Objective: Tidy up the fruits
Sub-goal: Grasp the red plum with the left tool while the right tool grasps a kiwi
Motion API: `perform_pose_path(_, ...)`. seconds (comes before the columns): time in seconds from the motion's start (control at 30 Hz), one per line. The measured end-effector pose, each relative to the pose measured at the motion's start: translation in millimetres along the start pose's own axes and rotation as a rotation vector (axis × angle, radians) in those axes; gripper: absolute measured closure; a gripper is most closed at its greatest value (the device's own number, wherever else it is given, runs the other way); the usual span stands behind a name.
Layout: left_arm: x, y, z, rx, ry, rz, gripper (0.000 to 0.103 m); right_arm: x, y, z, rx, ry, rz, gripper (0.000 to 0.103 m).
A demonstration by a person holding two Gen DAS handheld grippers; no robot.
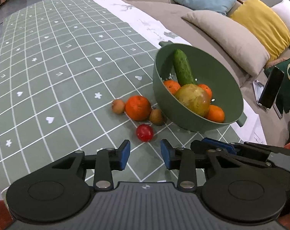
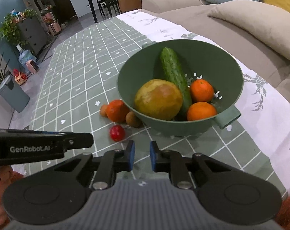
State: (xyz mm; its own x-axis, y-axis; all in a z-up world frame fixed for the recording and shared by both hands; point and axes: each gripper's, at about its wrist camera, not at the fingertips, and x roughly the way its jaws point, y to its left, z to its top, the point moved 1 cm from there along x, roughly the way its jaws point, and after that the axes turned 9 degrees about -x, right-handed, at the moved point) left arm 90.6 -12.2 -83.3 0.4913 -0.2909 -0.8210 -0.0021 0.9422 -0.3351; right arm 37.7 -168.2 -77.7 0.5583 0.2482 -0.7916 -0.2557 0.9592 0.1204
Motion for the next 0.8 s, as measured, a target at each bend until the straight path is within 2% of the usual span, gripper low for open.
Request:
perform_pose_path(0.3, 36.2, -8.0, 7.8, 0.009, 0.047, 0.015, 0.060, 16.1, -8.8, -1.1, -0.012, 0.013, -0.011, 0.090)
perform_pose_path(0.57, 55.9, -4.5, 13.9, -0.006, 0.084, 0.061, 0.060, 24.7, -9.5, -1.8, -0.006, 0.021, -0.005, 0.088)
perform_pose_path(0.73, 57.7, 2.1, 16.7, -0.031, 0.085, 0.031, 0.074, 29.4, -5.9, 0.9, 0.012, 0.007, -0.017, 0.087)
perform_pose_path(0.8, 54.6, 6.8, 16.5, -0.039, 0.070, 0.028, 0.074, 31.1, -1.7, 0.7, 0.014, -0.007, -0.035, 0.087)
